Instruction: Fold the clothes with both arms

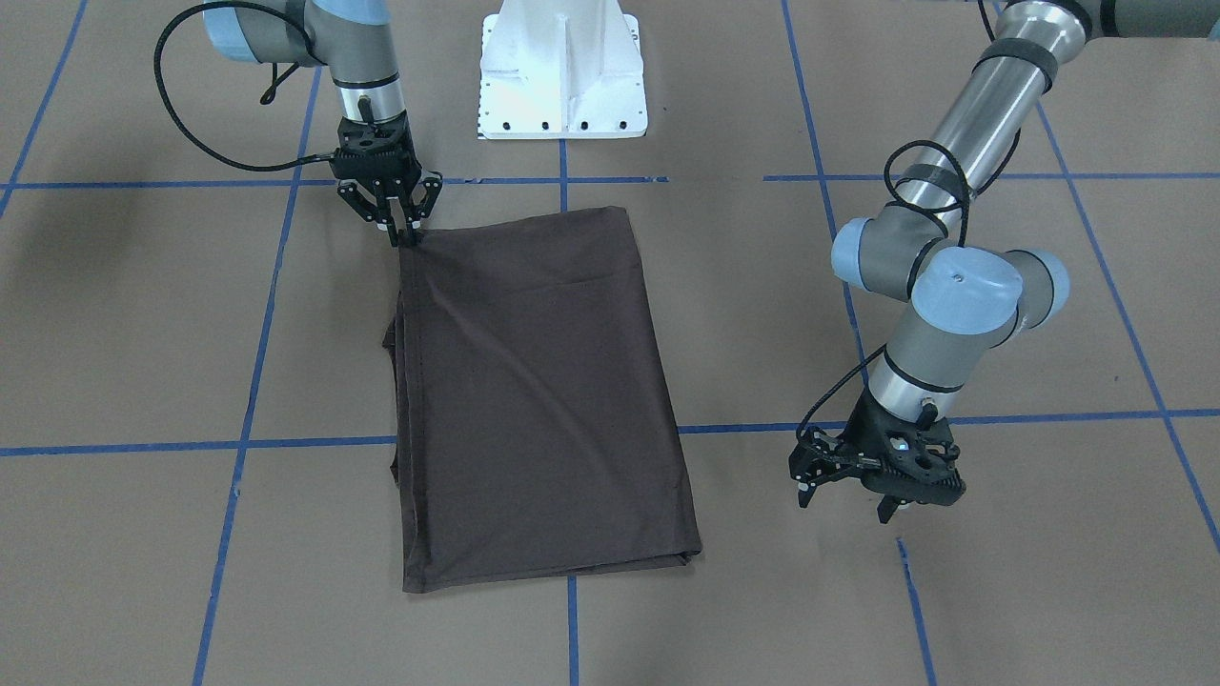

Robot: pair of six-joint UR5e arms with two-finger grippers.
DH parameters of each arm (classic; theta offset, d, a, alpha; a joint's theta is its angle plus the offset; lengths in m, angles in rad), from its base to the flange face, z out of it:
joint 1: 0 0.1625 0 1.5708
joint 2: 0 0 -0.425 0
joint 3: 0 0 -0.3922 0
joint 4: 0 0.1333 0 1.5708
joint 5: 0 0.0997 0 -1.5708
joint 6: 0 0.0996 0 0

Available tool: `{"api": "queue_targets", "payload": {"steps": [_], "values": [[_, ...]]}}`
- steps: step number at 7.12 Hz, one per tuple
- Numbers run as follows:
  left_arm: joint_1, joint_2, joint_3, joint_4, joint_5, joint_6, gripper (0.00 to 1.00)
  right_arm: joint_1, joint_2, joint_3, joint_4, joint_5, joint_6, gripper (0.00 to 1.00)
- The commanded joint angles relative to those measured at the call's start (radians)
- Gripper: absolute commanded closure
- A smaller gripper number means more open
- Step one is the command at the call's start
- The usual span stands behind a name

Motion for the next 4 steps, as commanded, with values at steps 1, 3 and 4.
{"api": "queue_targets", "payload": {"steps": [1,3,4], "values": [[0.001,-0.001,-0.023,0.007,-0.003,0.000,0.00,0.089,0.007,0.050,0.006,0.131,-0.014,0.00],[0.053,0.002,-0.098,0.012,-0.056,-0.114,0.00,0.243,0.016,0.070,0.018,0.278,-0.072,0.00],[0.091,0.002,-0.153,0.010,-0.063,-0.249,0.00,0.283,-0.007,0.047,0.182,0.310,-0.068,0.00]]}}
